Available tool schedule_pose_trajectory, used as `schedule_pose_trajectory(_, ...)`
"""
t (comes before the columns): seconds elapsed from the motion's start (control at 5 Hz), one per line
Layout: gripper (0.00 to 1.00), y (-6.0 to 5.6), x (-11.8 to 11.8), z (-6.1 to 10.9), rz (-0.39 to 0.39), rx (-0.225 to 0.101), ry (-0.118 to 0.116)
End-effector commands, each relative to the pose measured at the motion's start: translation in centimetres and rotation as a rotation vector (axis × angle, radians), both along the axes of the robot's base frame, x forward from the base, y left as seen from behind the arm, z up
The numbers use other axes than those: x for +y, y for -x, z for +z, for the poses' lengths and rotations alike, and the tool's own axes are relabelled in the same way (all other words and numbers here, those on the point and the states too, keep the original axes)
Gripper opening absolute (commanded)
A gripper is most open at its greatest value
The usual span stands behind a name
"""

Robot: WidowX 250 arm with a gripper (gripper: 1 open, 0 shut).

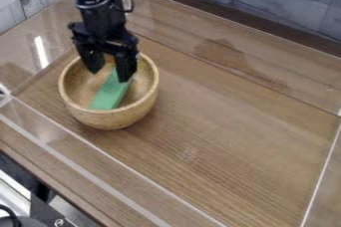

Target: Move green object from inside the wooden bowl to the table next to it

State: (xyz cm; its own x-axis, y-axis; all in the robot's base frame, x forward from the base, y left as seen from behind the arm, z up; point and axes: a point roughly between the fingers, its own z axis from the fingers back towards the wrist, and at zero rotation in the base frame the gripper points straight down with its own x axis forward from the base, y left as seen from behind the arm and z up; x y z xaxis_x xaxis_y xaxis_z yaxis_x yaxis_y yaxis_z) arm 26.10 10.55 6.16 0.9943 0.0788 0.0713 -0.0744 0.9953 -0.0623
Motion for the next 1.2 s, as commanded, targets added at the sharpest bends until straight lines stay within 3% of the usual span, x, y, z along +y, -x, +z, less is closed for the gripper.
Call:
schedule_pose_trajectory(0.0, 1.0, -0.8, 0.7, 1.4, 0.003, -0.049, -0.027)
schedule_pose_trajectory(0.6, 1.0, -1.2, 0.1, 1.5, -0.001, -0.033, -0.045)
schedule_pose_trajectory(1.0, 1.0, -1.9, -0.8, 1.3, 0.035, -0.021, -0.055)
